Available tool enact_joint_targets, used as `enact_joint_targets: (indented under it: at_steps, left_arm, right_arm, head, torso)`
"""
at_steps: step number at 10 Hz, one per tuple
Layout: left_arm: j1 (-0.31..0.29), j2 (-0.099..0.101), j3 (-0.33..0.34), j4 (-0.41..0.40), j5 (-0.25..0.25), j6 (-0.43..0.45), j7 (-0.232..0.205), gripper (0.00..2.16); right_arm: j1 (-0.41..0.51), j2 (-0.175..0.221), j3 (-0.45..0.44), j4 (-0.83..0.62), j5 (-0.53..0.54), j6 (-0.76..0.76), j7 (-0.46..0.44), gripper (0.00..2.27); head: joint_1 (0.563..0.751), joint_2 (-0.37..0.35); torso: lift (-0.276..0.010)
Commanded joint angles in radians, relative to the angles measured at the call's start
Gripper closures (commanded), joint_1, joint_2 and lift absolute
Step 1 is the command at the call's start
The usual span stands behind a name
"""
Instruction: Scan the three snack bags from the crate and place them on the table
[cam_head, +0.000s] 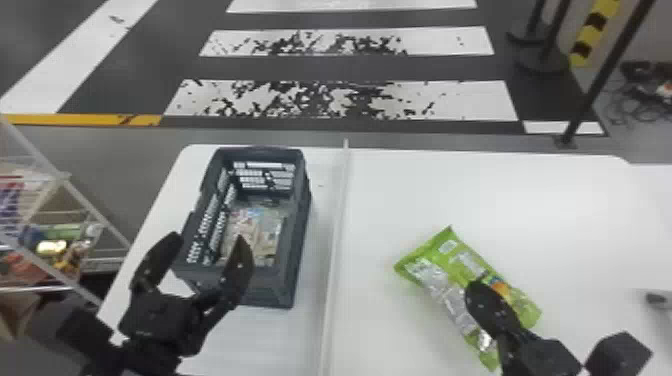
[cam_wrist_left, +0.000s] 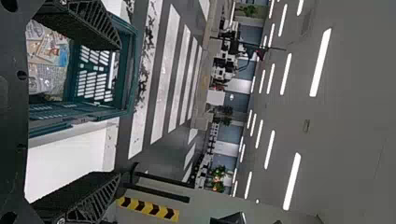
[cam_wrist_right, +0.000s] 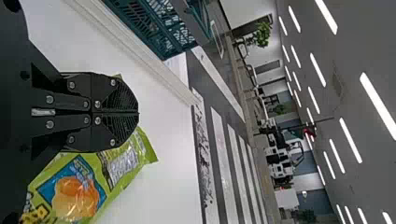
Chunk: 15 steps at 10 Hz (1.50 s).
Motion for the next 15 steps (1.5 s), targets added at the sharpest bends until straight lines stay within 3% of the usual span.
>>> enact_joint_targets:
  at_steps: [1,3,7,15]
  left_arm:
    - [0.008,0.000,-0.001,0.001,0.000,0.000,-0.006,0.00]
    - [0.009,0.000,-0.004,0.001,0.002,0.003,-0.014,0.00]
    - [0.015,-0.005,-0.039,0.005,0.002,0.000,-0.026,0.00]
    - [-0.032,-0.003,-0.121,0.047,-0.015,-0.006,-0.025,0.00]
  right_arm:
    - [-0.071,0.007,0.043,0.072,0.040,0.016,-0.013,2.01]
    - [-0.154,0.015,0.057,0.147,0.064,0.022,-0.036,2.01]
    - [-0.245,0.015,0.022,0.285,0.047,-0.030,-0.050,2.02]
    - [-0.173,0.010,-0.130,0.389,0.001,-0.165,-0.059,2.02]
  head:
    - [0.695,0.150]
    - [0.695,0.200]
    - [0.695,0.164]
    - [0.695,-0.034]
  torso:
    - [-0.036]
    - [-0.036]
    - [-0.036]
    - [-0.036]
